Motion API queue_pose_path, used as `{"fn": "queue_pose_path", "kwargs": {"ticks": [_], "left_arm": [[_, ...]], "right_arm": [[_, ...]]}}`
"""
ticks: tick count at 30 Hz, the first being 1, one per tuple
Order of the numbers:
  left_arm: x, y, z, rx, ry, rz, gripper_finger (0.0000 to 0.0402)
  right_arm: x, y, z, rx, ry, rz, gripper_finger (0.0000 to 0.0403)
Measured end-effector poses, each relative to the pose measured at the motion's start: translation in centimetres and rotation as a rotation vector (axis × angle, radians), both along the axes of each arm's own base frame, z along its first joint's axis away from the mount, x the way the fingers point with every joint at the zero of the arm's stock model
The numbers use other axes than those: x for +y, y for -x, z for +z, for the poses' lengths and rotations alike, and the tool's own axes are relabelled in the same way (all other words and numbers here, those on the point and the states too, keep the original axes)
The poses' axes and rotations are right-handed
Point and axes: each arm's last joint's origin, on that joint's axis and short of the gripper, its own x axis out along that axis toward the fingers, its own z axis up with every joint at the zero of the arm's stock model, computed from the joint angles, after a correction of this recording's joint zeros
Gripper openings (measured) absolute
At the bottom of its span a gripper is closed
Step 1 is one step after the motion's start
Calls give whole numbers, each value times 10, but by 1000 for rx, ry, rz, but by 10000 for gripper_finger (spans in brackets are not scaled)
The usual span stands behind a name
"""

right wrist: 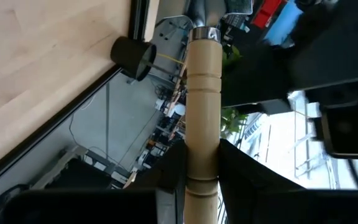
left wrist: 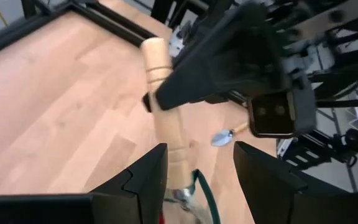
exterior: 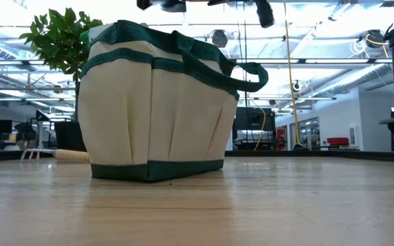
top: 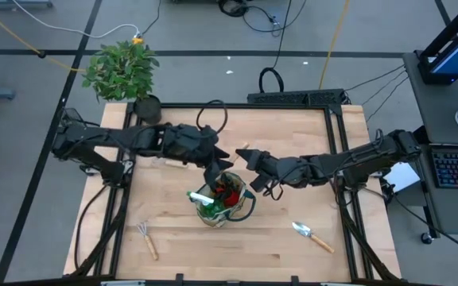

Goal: Pick & Place Garden tools in Gardening bag
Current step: Put the top trowel into the gardening bag

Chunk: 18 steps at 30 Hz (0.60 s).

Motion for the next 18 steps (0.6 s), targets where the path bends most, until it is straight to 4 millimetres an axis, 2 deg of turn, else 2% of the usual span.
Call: {"fn": "queue_pose_path", "kwargs": {"ticks": [11, 18], "left_arm": [[11, -10, -10, 31, 56, -32, 191], [17, -23, -19, 31, 59, -41, 225]], "right_arm": [[0, -1, 3, -21, 8, 7, 60], [1, -1, 3, -21, 2, 28, 60]]}}
